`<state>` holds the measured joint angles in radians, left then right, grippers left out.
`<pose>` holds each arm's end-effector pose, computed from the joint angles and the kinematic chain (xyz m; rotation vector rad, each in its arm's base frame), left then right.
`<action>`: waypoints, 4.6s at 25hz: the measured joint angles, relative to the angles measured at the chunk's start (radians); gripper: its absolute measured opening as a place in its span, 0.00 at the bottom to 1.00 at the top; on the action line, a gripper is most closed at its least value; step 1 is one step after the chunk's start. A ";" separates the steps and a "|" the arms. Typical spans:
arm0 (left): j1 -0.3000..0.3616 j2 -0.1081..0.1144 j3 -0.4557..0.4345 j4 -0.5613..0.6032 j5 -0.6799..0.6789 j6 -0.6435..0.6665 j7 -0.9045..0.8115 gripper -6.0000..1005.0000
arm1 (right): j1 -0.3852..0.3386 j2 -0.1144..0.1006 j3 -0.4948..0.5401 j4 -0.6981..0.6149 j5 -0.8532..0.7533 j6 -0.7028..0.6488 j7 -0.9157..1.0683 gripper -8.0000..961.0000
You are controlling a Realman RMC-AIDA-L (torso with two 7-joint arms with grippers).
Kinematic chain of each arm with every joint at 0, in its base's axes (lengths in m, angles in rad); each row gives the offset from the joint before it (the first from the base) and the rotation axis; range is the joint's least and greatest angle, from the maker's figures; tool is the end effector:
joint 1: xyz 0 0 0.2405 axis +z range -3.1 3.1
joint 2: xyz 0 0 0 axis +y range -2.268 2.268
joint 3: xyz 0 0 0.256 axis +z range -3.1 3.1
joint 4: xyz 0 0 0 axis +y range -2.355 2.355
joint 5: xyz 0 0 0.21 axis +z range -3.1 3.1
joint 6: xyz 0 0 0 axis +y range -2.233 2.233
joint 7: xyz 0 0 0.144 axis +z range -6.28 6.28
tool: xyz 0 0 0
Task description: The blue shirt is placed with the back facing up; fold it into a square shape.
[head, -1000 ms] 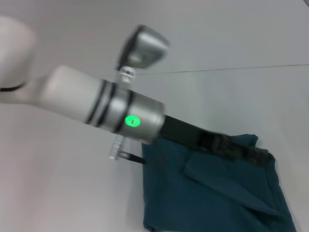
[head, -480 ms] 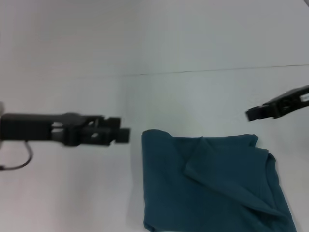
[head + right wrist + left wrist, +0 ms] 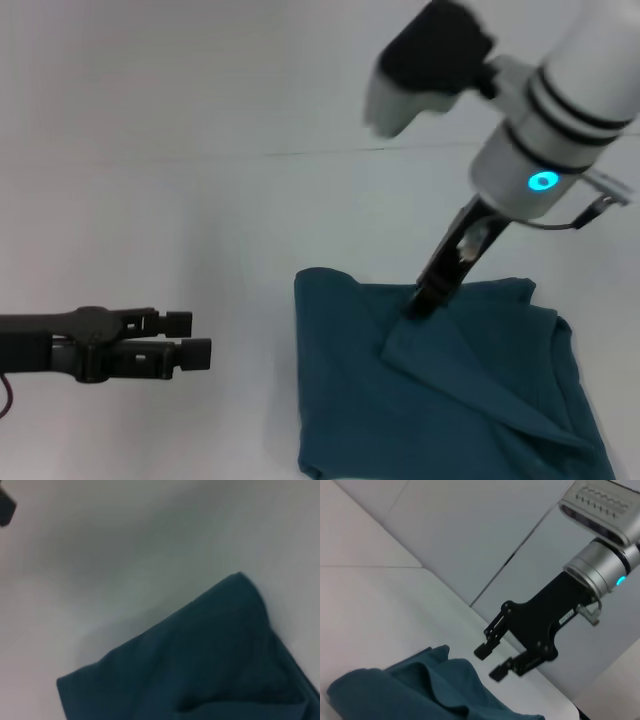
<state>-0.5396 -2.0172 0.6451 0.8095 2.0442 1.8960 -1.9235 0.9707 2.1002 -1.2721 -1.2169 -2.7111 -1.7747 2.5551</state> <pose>-0.2426 0.3115 0.0505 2.7778 1.1417 0.7598 0.0953 0.3819 0.0021 -2.6898 0.7484 -0.6979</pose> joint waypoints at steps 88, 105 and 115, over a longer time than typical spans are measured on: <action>-0.014 0.002 -0.002 -0.001 0.004 -0.035 0.040 0.87 | -0.426 -0.010 0.367 -0.125 0.095 0.156 0.069 0.03; -0.016 0.002 -0.002 -0.005 0.005 -0.040 0.037 0.86 | -0.437 -0.029 0.452 0.008 0.089 0.288 -0.038 0.03; -0.013 -0.001 -0.002 -0.007 0.005 -0.040 0.032 0.85 | -0.411 -0.029 0.447 0.072 0.088 0.379 -0.097 0.03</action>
<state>-0.5527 -2.0180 0.6427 0.8022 2.0495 1.8559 -1.8913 0.5593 2.0708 -0.8248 -1.1453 -2.6226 -1.3958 2.4579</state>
